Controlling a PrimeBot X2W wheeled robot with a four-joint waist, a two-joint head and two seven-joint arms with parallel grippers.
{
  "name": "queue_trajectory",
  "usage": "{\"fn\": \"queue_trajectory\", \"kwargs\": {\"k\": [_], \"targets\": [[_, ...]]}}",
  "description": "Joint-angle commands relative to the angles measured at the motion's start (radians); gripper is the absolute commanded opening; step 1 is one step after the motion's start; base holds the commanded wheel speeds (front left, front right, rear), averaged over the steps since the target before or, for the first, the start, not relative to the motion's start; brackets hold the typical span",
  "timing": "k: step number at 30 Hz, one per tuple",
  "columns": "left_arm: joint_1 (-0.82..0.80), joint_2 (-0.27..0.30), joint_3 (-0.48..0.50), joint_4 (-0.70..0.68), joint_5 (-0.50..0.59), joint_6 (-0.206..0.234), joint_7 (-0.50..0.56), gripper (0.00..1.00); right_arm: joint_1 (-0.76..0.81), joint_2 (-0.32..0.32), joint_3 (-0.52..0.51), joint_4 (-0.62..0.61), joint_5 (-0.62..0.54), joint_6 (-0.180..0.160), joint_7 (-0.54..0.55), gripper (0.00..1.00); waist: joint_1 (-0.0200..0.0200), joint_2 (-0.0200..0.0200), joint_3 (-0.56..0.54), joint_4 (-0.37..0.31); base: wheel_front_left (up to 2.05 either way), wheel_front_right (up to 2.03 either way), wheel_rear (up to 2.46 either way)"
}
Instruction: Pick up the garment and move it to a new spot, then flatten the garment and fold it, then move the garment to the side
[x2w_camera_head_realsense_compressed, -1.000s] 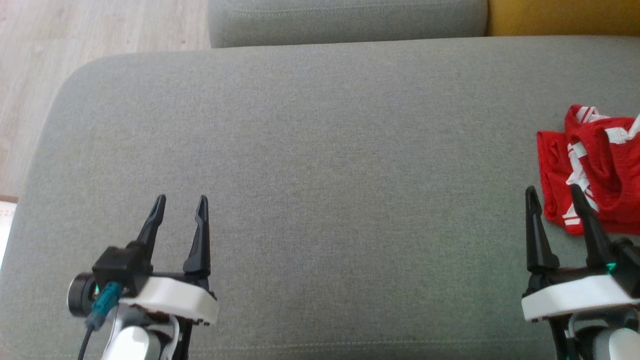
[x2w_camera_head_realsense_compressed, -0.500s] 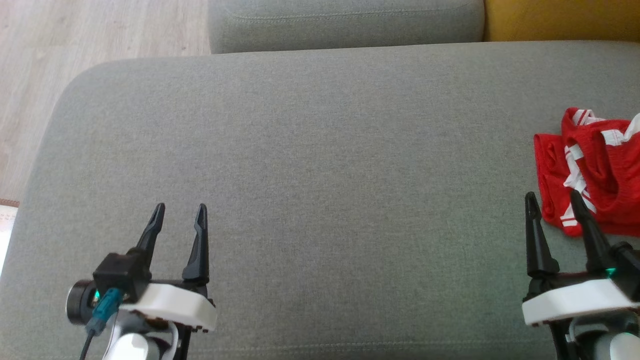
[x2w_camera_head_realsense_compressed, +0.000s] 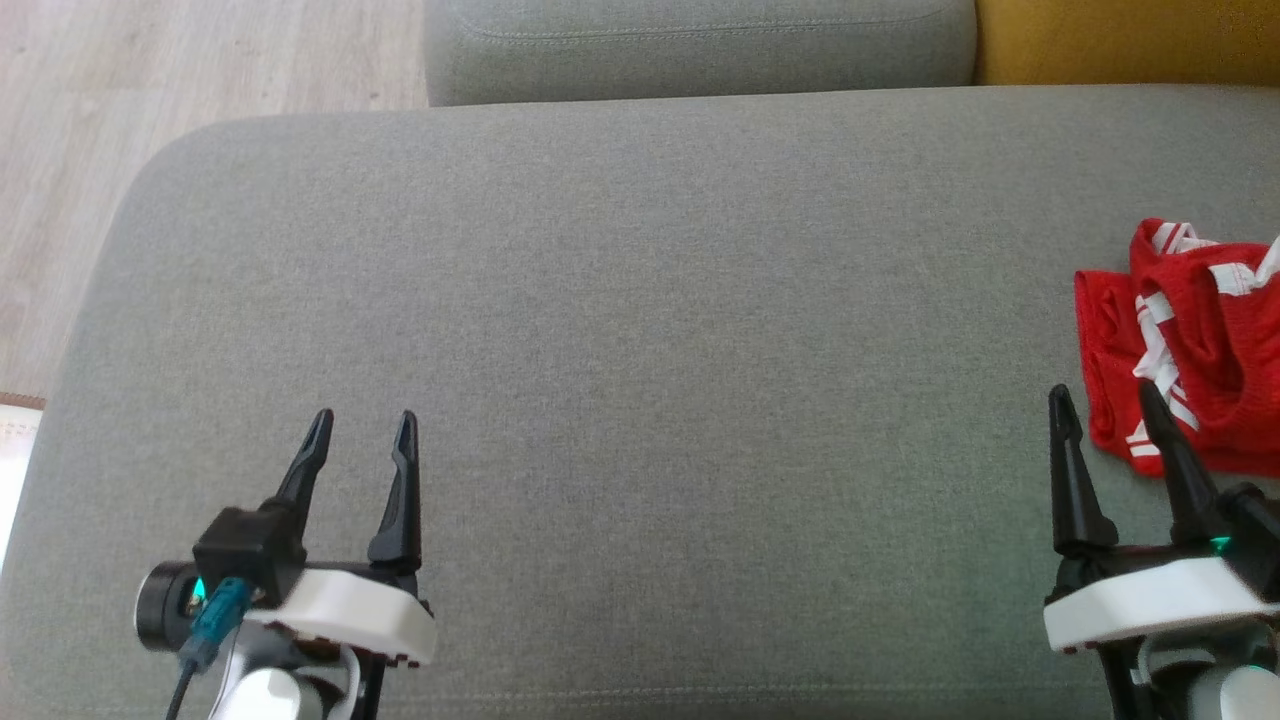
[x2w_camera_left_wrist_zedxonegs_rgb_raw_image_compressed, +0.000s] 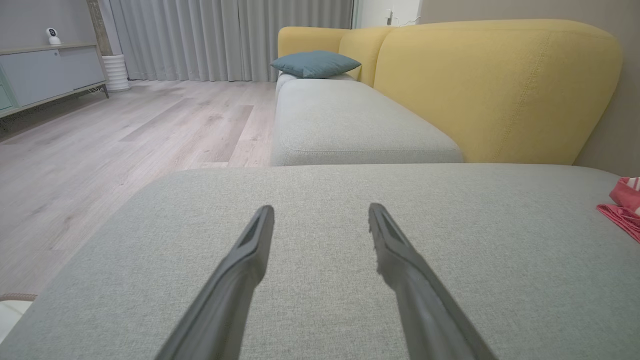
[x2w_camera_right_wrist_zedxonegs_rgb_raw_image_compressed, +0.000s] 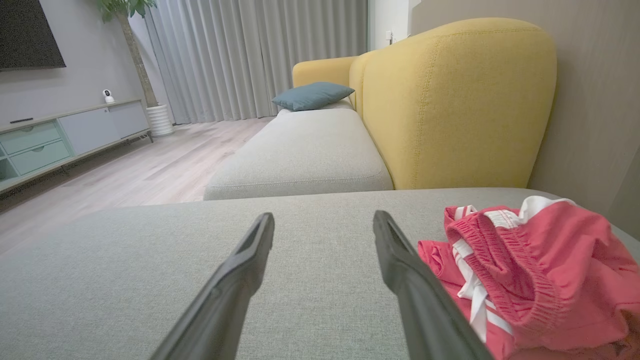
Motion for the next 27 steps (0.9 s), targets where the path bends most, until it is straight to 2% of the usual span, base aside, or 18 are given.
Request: {"fn": "queue_trajectory", "kwargs": {"k": [1, 15, 16, 19, 27], "targets": [[-0.049, 0.019, 0.038, -0.032, 0.002, 0.008, 0.0, 1.0, -0.017, -0.006, 0.025, -0.038, 0.006, 0.007, -0.003, 1.0, 0.0001, 0.0, 0.001, 0.0, 0.0, 0.0, 0.0], [-0.058, 0.022, 0.032, -0.027, -0.001, 0.014, -0.005, 1.0, -0.02, -0.006, 0.027, -0.037, 0.009, 0.007, -0.001, 1.0, 0.0001, 0.0, 0.005, 0.005, 0.0, 0.0, 0.0], [-0.001, 0.0, -0.005, 0.007, -0.001, 0.007, 0.0, 0.0, 0.0, 0.0, 0.001, 0.003, 0.0, 0.0, 0.0, 0.0, 0.0001, 0.0, 0.005, 0.005, 0.0, 0.0, 0.0], [0.02, -0.012, -0.013, 0.055, -0.002, 0.007, 0.0, 0.0, 0.003, 0.0, 0.003, 0.06, 0.002, 0.0, 0.0, 0.0, 0.0001, 0.0, 0.005, 0.005, 0.0, 0.0, 0.0], [0.015, -0.018, 0.01, 0.061, -0.092, -0.012, 0.012, 0.0, -0.009, -0.006, 0.008, 0.078, 0.103, 0.0, -0.001, 0.0, 0.0001, 0.0, 0.002, 0.004, 0.0, 0.0, 0.0]]}}
